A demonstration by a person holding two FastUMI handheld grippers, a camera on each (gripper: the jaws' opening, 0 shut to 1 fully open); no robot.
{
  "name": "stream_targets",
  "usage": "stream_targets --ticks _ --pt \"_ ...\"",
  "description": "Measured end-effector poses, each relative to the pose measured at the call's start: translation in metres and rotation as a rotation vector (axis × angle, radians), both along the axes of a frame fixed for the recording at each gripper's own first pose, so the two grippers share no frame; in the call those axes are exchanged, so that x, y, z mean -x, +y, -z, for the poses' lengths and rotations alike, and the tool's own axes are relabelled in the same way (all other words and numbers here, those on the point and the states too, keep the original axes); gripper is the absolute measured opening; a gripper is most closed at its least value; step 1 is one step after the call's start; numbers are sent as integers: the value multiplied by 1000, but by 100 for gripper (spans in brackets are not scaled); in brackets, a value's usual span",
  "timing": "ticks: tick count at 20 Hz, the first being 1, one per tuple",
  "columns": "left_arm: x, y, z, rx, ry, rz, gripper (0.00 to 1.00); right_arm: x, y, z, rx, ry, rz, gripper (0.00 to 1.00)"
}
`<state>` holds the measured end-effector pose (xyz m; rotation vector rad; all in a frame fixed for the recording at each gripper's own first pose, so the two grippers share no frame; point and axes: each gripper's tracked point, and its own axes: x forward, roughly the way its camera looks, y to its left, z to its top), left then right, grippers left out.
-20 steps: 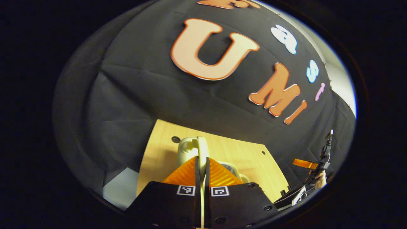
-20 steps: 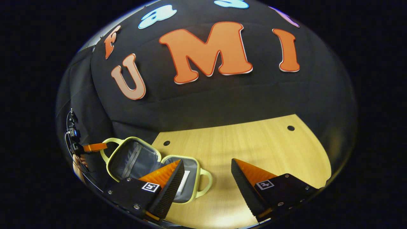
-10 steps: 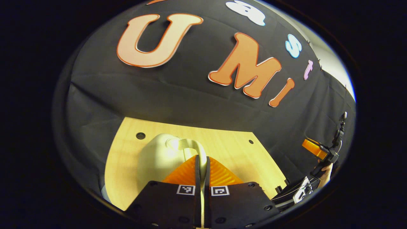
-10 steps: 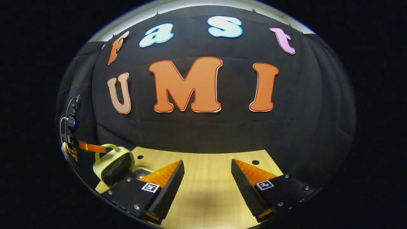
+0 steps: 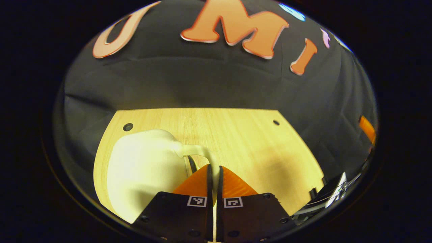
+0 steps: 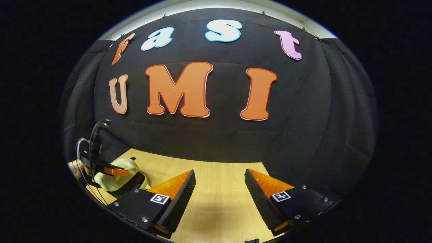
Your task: First open the suitcase, pack the skin care products into it, and then close the suitcase.
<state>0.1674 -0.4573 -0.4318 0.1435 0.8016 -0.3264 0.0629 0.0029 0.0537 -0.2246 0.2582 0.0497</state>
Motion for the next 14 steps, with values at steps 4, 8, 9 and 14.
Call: stream_targets --ticks 4,8,9,14 --pt "-14 -16 72 -238 32 9 4 24 -35 42 21 23 30 94" --pt "-38 -5 89 -543 -67 46 4 23 -58 59 8 55 53 95" --pt "-45 3 90 -590 -87 34 4 24 -62 64 -1 64 56 95" --pt "-50 11 88 -693 -116 18 6 24 -62 72 0 80 37 95"
